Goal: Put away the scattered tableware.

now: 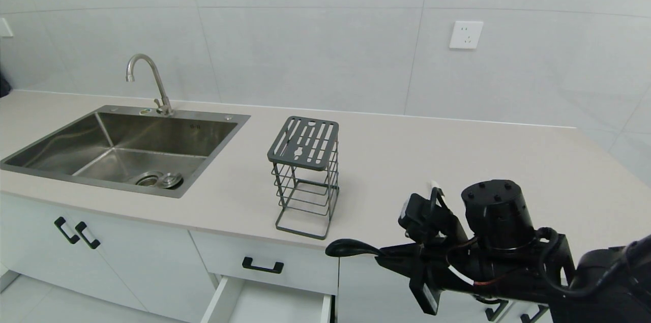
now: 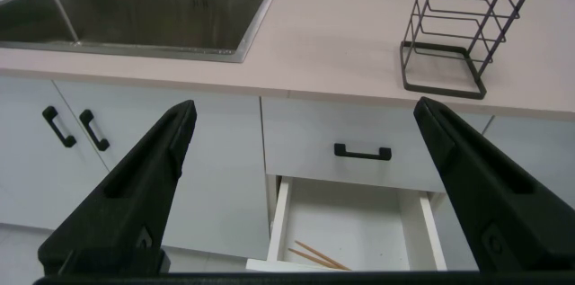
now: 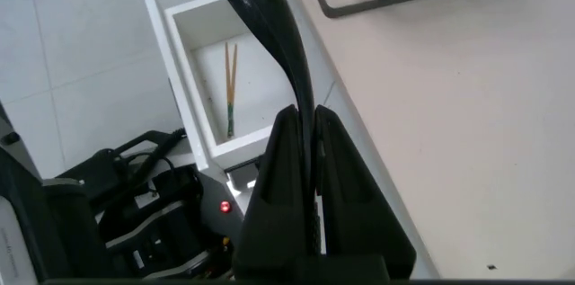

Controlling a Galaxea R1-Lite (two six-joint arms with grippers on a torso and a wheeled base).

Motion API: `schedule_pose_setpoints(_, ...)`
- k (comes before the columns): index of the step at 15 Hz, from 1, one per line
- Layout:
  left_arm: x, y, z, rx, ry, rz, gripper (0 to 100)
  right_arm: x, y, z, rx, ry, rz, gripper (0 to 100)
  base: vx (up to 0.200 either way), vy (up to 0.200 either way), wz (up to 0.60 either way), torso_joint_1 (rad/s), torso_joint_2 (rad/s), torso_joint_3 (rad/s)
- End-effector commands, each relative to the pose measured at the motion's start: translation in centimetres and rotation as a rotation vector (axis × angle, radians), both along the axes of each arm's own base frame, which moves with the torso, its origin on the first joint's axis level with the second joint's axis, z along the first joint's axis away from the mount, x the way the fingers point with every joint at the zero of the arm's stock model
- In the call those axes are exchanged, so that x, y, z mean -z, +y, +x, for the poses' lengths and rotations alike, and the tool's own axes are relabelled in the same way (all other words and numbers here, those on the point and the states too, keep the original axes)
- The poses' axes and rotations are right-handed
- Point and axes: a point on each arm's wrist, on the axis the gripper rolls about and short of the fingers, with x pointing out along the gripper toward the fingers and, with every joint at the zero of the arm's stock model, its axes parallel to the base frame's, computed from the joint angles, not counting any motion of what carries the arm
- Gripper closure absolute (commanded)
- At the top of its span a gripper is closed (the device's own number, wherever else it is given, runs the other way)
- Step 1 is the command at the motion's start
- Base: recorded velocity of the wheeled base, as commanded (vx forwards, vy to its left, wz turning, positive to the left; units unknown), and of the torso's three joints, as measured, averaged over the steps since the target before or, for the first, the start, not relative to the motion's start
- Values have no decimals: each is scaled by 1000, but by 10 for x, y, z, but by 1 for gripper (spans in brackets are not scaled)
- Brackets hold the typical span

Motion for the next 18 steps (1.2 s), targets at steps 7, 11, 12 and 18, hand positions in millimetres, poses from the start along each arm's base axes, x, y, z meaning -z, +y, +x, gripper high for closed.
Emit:
schedule_pose_setpoints(7,0,0,0,0,1,0,0,-4,30,-13,-71,-4,24,100,0,0,0,0,0,0)
schedule_pose_setpoints(11,0,0,0,0,1,0,0,3,75,-15,-127,18,72,100,0,0,0,0,0,0)
schedule_pose_setpoints(12,0,0,0,0,2,0,0,6,83,-10,-127,18,75,100,0,0,0,0,0,0)
schedule_pose_setpoints(18,0,0,0,0,1,0,0,47,148,-12,-116,65,55,100,0,0,0,0,0,0)
